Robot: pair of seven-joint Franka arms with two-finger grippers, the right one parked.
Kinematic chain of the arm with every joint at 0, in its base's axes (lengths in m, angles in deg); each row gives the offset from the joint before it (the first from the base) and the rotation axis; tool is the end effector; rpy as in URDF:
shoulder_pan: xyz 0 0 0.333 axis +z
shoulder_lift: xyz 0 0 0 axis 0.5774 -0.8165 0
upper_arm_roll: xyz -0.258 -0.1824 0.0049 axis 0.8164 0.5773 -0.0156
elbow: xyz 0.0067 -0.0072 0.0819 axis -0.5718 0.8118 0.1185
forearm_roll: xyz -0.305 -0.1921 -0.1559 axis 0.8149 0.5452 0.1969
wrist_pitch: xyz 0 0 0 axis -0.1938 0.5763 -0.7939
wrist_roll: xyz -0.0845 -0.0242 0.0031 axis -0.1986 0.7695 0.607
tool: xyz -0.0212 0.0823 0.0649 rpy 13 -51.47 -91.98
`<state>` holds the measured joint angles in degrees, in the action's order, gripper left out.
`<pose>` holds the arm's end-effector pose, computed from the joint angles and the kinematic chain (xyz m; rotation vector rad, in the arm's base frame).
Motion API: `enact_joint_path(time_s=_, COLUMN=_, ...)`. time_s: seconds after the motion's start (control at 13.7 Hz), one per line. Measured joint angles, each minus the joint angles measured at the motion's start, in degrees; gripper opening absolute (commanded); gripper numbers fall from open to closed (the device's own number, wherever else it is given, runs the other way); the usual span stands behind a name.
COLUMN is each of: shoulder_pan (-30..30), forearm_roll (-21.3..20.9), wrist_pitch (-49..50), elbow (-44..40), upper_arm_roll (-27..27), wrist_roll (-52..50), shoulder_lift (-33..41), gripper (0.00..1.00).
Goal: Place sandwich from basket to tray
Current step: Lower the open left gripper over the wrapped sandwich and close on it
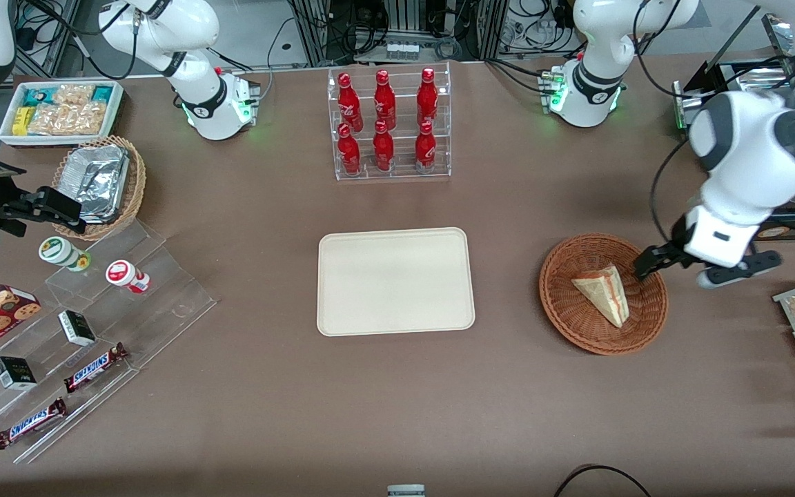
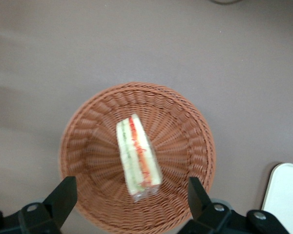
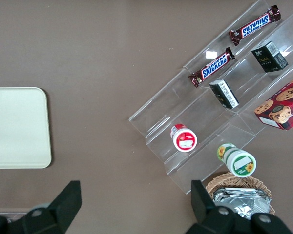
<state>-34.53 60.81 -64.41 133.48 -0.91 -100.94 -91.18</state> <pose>0.5616 -0.0503 0.4127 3.0529 0.4927 0.2365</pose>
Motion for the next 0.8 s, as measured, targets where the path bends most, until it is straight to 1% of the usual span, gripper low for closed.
enact_joint_path(time_s=0.29, shoulder_pan=-1.9, forearm_roll=0.0, wrist_pitch=-5.7, elbow=1.3, upper_arm_roll=0.1, wrist_roll=-5.8, shoulder_lift=-5.1, gripper=1.0)
enact_joint_path(time_s=0.51, shoulder_pan=-1.9, forearm_roll=0.0, wrist_pitch=-8.3, elbow=2.6, upper_arm_roll=0.0, wrist_roll=-7.2, shoulder_lift=-7.9, gripper=1.0)
enact_joint_path(time_s=0.8, shoulder_pan=-1.8, forearm_roll=0.0, wrist_pitch=-8.8, elbow=4.1, upper_arm_roll=-0.2, wrist_roll=-7.8, shoulder_lift=-9.5, gripper=1.0)
